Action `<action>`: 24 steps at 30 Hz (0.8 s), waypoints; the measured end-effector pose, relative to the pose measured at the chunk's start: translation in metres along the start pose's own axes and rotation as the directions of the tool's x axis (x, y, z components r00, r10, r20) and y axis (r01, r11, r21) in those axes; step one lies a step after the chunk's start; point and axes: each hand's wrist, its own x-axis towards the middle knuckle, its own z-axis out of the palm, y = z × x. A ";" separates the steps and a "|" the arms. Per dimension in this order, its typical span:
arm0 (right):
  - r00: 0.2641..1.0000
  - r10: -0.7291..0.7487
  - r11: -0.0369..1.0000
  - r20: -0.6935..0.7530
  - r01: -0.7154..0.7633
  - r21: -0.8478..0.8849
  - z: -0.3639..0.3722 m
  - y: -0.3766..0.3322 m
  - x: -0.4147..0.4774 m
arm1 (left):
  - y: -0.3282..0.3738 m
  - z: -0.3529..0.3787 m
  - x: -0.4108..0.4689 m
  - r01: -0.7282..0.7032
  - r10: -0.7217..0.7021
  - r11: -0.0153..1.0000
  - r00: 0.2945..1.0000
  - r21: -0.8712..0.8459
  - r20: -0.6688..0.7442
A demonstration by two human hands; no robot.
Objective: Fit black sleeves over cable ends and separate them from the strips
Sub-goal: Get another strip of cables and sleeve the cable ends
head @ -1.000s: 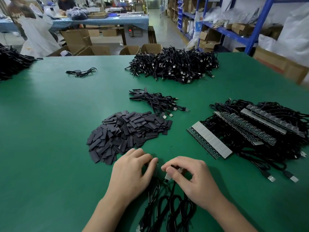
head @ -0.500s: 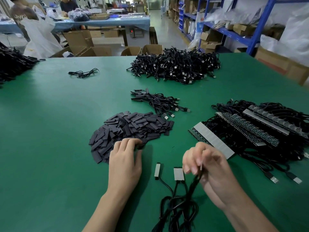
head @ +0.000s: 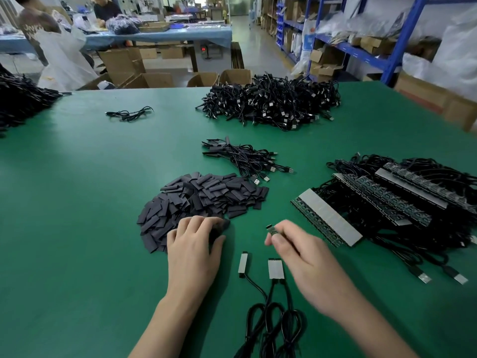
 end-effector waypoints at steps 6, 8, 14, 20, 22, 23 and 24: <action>0.996 0.090 0.995 0.002 -0.090 0.032 0.022 0.017 -0.002 | 0.000 0.001 0.000 -0.001 0.001 0.999 1.000 -0.032 0.012; 0.994 0.111 0.992 -0.007 -0.111 0.058 0.024 0.020 -0.003 | -0.002 0.000 0.001 0.001 -0.001 0.999 1.000 -0.040 0.005; 0.982 0.183 0.931 0.051 -0.190 0.310 0.022 0.027 -0.003 | 0.005 -0.011 -0.001 0.024 -0.040 0.920 0.999 -0.392 -0.031; 0.932 0.212 0.630 0.294 -0.360 0.688 0.014 0.032 -0.003 | 0.026 -0.020 -0.016 -0.103 0.133 0.686 0.991 -0.720 -0.015; 0.920 0.209 0.623 0.333 -0.388 0.679 0.015 0.033 -0.004 | 0.030 -0.019 -0.019 -0.124 0.177 0.659 0.984 -0.742 -0.007; 0.916 0.204 0.626 0.346 -0.394 0.673 0.016 0.033 -0.004 | 0.031 -0.019 -0.019 -0.121 0.185 0.654 0.983 -0.746 0.003; 0.914 0.198 0.630 0.353 -0.395 0.668 0.017 0.033 -0.004 | 0.031 -0.019 -0.019 -0.115 0.189 0.649 0.982 -0.752 0.014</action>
